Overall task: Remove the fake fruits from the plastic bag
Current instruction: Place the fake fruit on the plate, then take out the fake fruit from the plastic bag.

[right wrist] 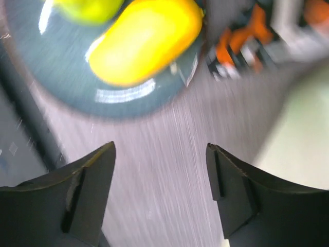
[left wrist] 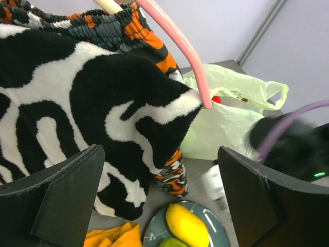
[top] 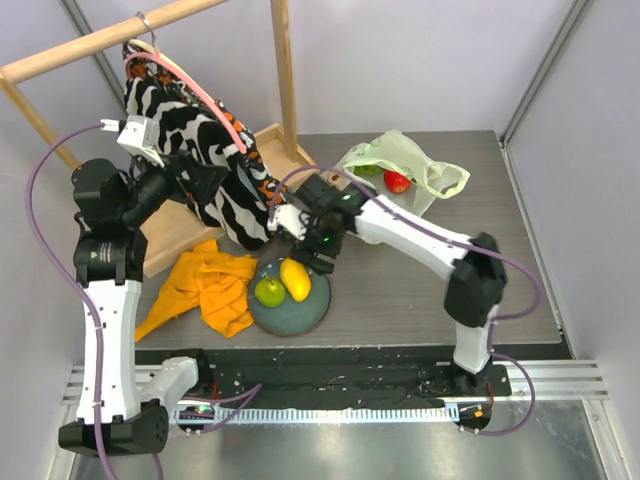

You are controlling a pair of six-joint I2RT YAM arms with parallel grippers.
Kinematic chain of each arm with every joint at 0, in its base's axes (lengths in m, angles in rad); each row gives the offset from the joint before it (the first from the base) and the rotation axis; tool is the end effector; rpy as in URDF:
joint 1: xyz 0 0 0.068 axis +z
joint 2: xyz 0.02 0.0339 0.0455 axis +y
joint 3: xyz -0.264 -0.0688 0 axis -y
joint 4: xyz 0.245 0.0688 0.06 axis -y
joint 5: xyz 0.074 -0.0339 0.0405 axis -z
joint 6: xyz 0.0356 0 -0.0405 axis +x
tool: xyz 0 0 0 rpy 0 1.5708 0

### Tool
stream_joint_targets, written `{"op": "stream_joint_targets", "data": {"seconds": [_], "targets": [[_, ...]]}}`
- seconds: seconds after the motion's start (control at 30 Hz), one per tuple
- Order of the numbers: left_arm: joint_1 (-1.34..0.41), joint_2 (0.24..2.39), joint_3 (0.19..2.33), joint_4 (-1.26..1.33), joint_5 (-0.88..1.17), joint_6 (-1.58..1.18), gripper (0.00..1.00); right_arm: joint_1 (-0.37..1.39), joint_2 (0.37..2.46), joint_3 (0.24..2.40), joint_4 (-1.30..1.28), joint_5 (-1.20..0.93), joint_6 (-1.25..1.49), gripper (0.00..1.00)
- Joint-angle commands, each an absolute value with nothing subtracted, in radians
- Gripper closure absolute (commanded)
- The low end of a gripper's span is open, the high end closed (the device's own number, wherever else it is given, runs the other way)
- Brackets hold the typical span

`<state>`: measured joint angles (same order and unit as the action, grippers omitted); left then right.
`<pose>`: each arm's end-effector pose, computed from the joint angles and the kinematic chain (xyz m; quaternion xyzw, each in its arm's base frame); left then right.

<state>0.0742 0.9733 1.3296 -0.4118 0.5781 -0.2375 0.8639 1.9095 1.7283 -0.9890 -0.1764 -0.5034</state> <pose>0.1848 -0.0058 0.4677 0.0854 0.7183 -0.2601 0.6396 0.2564 0.3098 0.2770 -0.6302 0.7457 0.1205 0.1795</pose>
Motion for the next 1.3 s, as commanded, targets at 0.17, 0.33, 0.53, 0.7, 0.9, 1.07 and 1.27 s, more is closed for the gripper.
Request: {"op": "stream_joint_targets", "data": {"seconds": [0.17, 0.33, 0.53, 0.7, 0.9, 1.07, 1.27], "targets": [[0.046, 1.038, 1.344, -0.308, 0.635, -0.285, 0.03, 0.518, 1.56, 1.631, -1.19, -0.218, -0.664, 0.36], [0.008, 1.084, 1.365, -0.313, 0.641, -0.258, 0.03, 0.371, 1.679, 1.682, -1.053, -0.123, -0.713, 0.48], [-0.04, 1.14, 1.41, -0.36, 0.624, -0.216, 0.04, 0.287, 1.971, 1.886, -0.911, -0.032, -0.72, 0.52], [-0.055, 1.163, 1.431, -0.417, 0.603, -0.163, 0.05, 0.262, 2.192, 2.121, -0.815, 0.092, -0.551, 0.27], [-0.058, 1.183, 1.417, -0.454, 0.575, -0.117, 0.05, 0.262, 2.319, 2.236, -0.735, 0.172, -0.494, 0.16], [-0.058, 1.2, 1.42, -0.471, 0.557, -0.101, 0.04, 0.262, 2.476, 2.316, -0.699, 0.209, -0.505, 0.14], [-0.058, 1.22, 1.437, -0.494, 0.554, -0.086, 0.04, 0.262, 2.502, 2.356, -0.721, 0.241, -0.483, 0.17]]}}
